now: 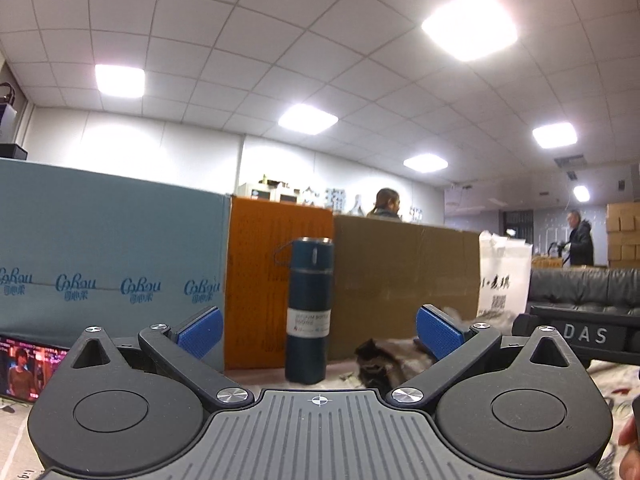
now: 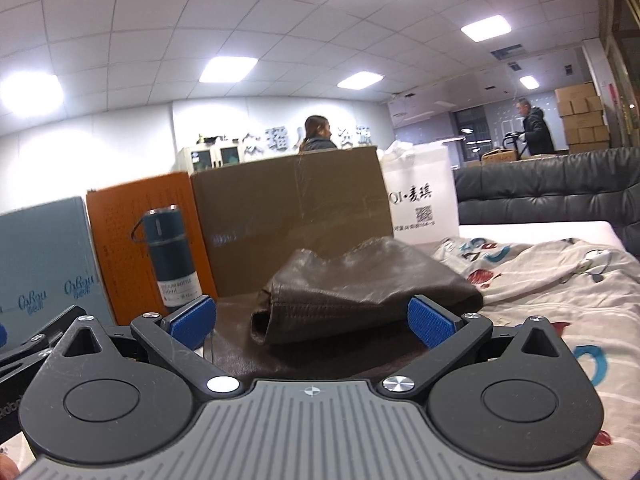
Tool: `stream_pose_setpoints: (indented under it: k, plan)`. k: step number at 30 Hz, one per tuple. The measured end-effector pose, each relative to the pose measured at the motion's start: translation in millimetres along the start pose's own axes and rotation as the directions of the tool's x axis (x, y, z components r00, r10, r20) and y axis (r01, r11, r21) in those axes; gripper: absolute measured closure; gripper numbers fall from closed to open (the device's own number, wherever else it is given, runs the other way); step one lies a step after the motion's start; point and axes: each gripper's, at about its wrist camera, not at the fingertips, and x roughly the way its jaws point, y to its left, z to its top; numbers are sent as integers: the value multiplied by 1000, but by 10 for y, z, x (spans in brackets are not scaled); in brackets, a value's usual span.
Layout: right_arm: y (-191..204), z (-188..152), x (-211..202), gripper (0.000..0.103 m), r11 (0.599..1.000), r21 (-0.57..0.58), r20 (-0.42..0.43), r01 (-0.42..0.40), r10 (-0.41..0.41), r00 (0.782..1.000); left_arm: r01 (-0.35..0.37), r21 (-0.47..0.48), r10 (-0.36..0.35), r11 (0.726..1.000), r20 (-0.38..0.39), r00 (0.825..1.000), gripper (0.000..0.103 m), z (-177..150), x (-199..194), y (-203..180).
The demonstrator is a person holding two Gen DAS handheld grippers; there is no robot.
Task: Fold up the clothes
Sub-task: 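Swing both tools toward the cream knit sweater on the cloth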
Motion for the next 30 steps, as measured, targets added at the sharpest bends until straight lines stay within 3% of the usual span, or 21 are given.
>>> stream_pose_setpoints:
  k: [7,11,15,19,21,24,28,29,30]
  plan:
    - [-94,85,-309,0,999,52,3,-2,2,1000,6,40,-7,999,30,1000,0,128,-183,-62]
    - [-138,96,-447,0,997,83,3,-8,8,1000,-29,46,27,999,32,999,0,221,-391,11]
    - [-97,33,-522,0,992,116,-35,-42,46,998,-70,28,69,997,20,997,0,294,-650,273]
    - [110,-83,-574,0,982,124,-93,-144,156,983,-117,0,117,993,-1,993,0,375,-913,613]
    - [276,-133,-612,0,968,121,-109,-219,233,966,-142,-21,142,990,-25,990,0,427,-1046,868]
    - [590,-205,-665,0,929,134,-131,-345,362,923,-239,-32,238,971,-19,971,0,524,-1272,1263]
    - [1032,-279,-759,0,856,132,-174,-499,516,839,-363,-48,363,930,-14,932,0,654,-1573,1788]
    - [1145,-295,-784,0,834,131,-188,-536,552,813,-394,-52,394,918,-13,919,0,686,-1648,1921]
    - [1258,-307,-806,0,811,131,-202,-571,585,785,-444,-64,444,894,-5,896,0,736,-1703,2087]
